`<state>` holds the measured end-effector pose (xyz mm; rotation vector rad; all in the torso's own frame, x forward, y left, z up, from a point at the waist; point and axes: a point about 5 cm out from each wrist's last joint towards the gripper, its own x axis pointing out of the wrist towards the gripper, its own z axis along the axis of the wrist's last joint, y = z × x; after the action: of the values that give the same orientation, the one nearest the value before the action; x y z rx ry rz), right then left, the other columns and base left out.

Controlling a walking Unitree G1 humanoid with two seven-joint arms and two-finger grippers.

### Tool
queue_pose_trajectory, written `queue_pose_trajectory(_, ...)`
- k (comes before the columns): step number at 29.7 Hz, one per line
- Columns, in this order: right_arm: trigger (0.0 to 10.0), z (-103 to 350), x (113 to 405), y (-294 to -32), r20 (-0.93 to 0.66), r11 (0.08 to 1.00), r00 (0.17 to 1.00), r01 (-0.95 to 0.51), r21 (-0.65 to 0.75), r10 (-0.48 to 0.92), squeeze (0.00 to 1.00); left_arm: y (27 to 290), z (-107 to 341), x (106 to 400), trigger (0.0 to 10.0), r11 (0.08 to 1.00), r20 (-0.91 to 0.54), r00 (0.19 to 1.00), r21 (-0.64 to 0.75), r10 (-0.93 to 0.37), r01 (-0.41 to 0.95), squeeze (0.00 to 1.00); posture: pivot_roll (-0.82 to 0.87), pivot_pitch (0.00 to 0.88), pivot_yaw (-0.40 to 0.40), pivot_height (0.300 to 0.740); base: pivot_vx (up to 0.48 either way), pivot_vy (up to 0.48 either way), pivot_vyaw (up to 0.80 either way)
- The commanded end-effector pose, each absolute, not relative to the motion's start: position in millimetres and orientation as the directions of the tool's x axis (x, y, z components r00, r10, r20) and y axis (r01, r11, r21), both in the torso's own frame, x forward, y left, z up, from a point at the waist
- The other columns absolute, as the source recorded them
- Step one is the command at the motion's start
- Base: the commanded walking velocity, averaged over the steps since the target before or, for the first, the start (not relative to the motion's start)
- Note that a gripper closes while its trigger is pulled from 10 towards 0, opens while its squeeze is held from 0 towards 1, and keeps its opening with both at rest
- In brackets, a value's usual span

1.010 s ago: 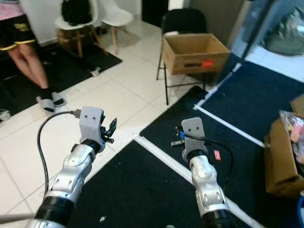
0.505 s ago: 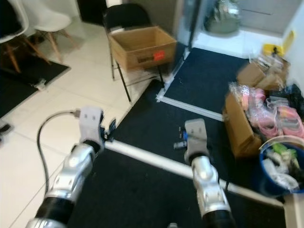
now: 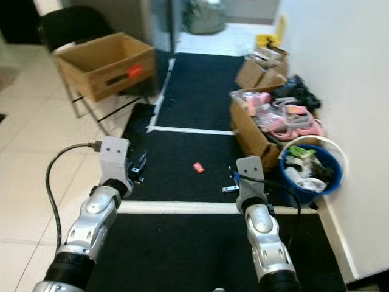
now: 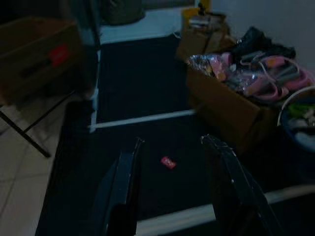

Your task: Picking trash to rubbish bin

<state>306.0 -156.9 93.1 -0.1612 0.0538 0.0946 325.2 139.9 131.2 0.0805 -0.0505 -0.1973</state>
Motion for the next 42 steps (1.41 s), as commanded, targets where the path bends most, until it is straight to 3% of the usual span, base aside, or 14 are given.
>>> queue_pose_trajectory(1, 10.0, 87, 304, -148, -0.084, 0.977, 0.987, -0.148, -0.154, 0.136, 0.00, 144, 123, 321, 10.0, 0.979, 0.007, 0.982, 0.088, -0.187, 0.186, 0.00, -0.04, 0.091, 0.007, 0.740, 0.000, 0.000, 0.00)
queue_pose_trajectory(12, 10.0, 85, 300, -137, -0.092, 0.960, 0.976, -0.212, -0.180, 0.199, 0.00, 142, 124, 322, 10.0, 0.977, 0.010, 0.980, 0.080, -0.197, 0.195, 0.00, -0.04, 0.082, 0.007, 0.740, 0.000, 0.000, 0.00)
queue_pose_trajectory(42, 10.0, 77, 298, -132, -0.138, 0.951, 0.967, -0.239, -0.194, 0.215, 0.00, 144, 123, 321, 10.0, 0.976, 0.000, 0.980, 0.084, -0.199, 0.199, 0.00, -0.03, 0.079, 0.009, 0.740, 0.425, 0.000, 0.00)
